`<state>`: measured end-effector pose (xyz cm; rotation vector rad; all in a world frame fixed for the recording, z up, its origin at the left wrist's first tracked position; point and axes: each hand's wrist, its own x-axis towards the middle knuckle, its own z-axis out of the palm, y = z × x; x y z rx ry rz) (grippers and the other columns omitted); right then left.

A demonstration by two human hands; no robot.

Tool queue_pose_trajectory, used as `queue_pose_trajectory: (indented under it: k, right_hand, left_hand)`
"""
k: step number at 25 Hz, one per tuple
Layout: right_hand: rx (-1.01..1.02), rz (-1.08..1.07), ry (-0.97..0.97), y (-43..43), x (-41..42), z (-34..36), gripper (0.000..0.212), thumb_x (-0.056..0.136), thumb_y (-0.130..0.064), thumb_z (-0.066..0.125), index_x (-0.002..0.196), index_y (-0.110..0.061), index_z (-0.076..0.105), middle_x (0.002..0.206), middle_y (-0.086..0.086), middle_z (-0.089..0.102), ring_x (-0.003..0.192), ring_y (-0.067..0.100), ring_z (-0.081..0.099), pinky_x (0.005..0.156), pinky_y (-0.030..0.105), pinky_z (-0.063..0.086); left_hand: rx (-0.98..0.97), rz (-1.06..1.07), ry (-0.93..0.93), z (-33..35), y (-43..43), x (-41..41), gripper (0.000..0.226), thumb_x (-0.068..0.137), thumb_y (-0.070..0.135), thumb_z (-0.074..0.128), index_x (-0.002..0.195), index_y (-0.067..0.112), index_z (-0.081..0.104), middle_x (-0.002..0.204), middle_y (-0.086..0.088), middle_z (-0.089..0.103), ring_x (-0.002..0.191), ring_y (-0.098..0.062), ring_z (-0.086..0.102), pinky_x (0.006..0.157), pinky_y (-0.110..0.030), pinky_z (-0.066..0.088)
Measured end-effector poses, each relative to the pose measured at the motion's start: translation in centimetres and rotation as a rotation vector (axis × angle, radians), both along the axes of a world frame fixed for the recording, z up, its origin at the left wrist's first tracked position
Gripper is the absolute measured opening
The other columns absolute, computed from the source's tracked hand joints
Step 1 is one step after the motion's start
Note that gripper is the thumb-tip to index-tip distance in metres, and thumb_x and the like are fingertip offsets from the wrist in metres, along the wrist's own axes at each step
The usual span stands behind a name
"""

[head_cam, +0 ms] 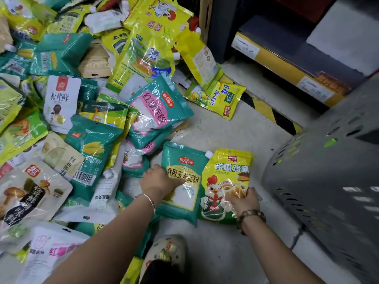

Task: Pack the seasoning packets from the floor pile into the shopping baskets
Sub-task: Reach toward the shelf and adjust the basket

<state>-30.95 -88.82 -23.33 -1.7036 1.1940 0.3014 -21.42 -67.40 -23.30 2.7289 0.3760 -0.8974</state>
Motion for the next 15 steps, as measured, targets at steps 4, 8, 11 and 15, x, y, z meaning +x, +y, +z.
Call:
queue_pose_trajectory:
  k: [4, 8, 11, 15]
  right_hand:
    - [-0.032, -0.019, 0.025, -0.7, -0.2, 0.0, 0.031, 0.080, -0.041, 0.067, 0.076, -0.017, 0.048, 0.092, 0.008, 0.061, 0.086, 0.025, 0.056, 0.078, 0.036, 0.046]
    - [-0.020, 0.031, -0.047, -0.4, 0.0, 0.4, 0.023, 0.081, -0.030, 0.068, 0.083, -0.013, 0.052, 0.086, 0.007, 0.063, 0.085, 0.027, 0.060, 0.071, 0.032, 0.047]
    - [-0.013, 0.051, -0.108, 0.2, 0.4, 1.5, 0.022, 0.082, -0.025, 0.068, 0.090, -0.013, 0.052, 0.080, 0.000, 0.060, 0.076, 0.020, 0.058, 0.055, 0.023, 0.037]
    - [-0.014, 0.047, -0.228, 0.9, 1.3, 3.7, 0.023, 0.082, -0.022, 0.068, 0.097, -0.016, 0.051, 0.081, -0.007, 0.059, 0.072, 0.010, 0.055, 0.060, 0.023, 0.039]
  left_hand:
    - [-0.267, 0.213, 0.050, -0.5, -0.7, -0.4, 0.051, 0.065, 0.048, 0.081, 0.096, 0.014, 0.060, 0.097, -0.006, 0.070, 0.084, -0.023, 0.064, 0.078, -0.031, 0.053]
    - [-0.363, 0.244, -0.074, -0.3, -1.5, -1.4, 0.031, 0.076, 0.032, 0.074, 0.095, 0.016, 0.055, 0.097, -0.005, 0.069, 0.086, -0.025, 0.064, 0.073, -0.029, 0.050]
    - [-0.437, 0.262, -0.125, 0.5, -1.5, -1.8, 0.026, 0.080, 0.024, 0.070, 0.101, 0.015, 0.057, 0.098, -0.005, 0.069, 0.090, -0.027, 0.064, 0.080, -0.034, 0.052]
    - [-0.644, 0.401, -0.187, 3.4, -0.2, -2.3, 0.014, 0.083, 0.011, 0.068, 0.088, 0.020, 0.057, 0.095, -0.008, 0.071, 0.083, -0.029, 0.066, 0.075, -0.040, 0.055]
